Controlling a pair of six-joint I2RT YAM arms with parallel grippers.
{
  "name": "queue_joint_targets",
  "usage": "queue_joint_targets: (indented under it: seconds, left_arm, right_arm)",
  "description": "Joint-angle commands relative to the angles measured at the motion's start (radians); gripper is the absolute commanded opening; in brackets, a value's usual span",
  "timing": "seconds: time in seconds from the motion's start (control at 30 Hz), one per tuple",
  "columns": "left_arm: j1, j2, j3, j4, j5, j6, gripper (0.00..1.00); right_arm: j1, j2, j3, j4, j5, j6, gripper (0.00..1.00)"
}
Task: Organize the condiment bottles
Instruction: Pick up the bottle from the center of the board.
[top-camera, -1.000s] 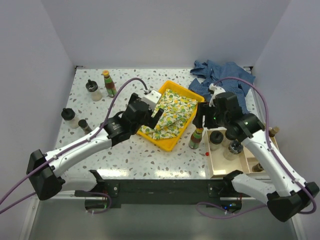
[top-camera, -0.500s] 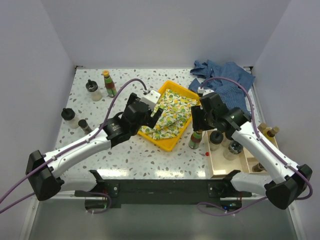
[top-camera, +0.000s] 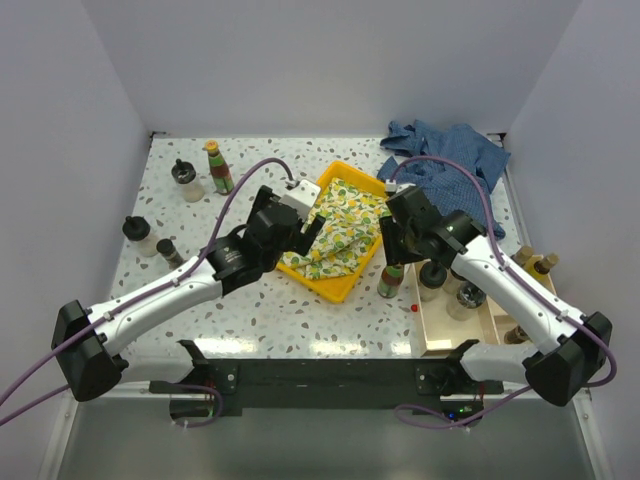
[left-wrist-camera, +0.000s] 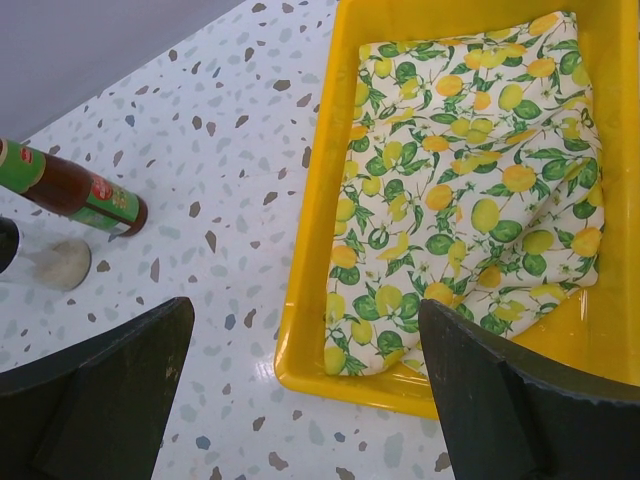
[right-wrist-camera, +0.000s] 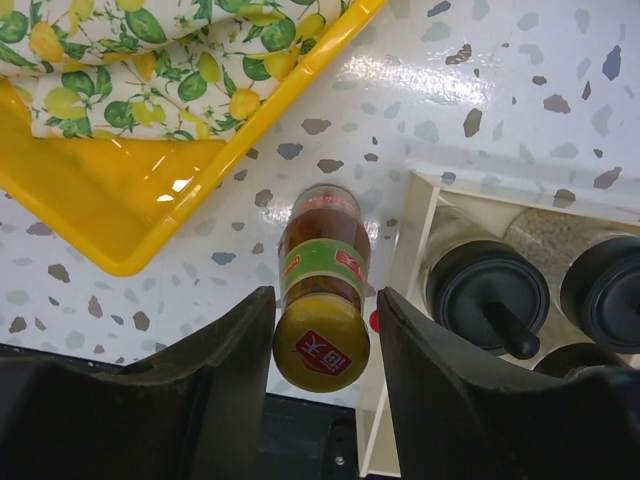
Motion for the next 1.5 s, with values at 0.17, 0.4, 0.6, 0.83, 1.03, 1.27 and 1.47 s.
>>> queue_joint_targets:
  seconds: [0.17,0.4,0.6,0.83,1.03,1.27,1.47]
  left_arm:
    - [-0.007,-0.034,0.011,0.024,-0.038,0.021,1.0]
    - [-0.007,-0.034,0.011,0.027,-0.041,0.022,1.0]
    - [-0.009,-0.031,0.005,0.033,-0.047,0.024,1.0]
    - [-0.01,-0.028,0.002,0.031,-0.06,0.027,1.0]
    - [-0.01,-0.022,0.0,0.034,-0.064,0.027,1.0]
    - [-0.009,-0.016,0.003,0.034,-0.067,0.027,1.0]
    - [-0.012,-0.021,0.003,0.034,-0.052,0.027,1.0]
  right_arm:
    - [0.009,0.019,0.045,-0.051,0.038,0.011,0.4]
    - [0.012,0.04,0.177,-0.063,0.059,0.009,0.0]
    - [0.003,0.131,0.432,-0.149,0.197,-0.011,0.0]
    - [-0.187,0.213,0.581,-0.141,0.162,-0.067,0.0]
    - [-0.382,0.233,0.702,-0.141,0.125,-0.112,0.0]
    - [-0.531,0.212,0.769,-0.219,0.24,-0.16,0.0]
    - [-0.672,0.155,0.776,-0.259,0.265,-0.184,0.0]
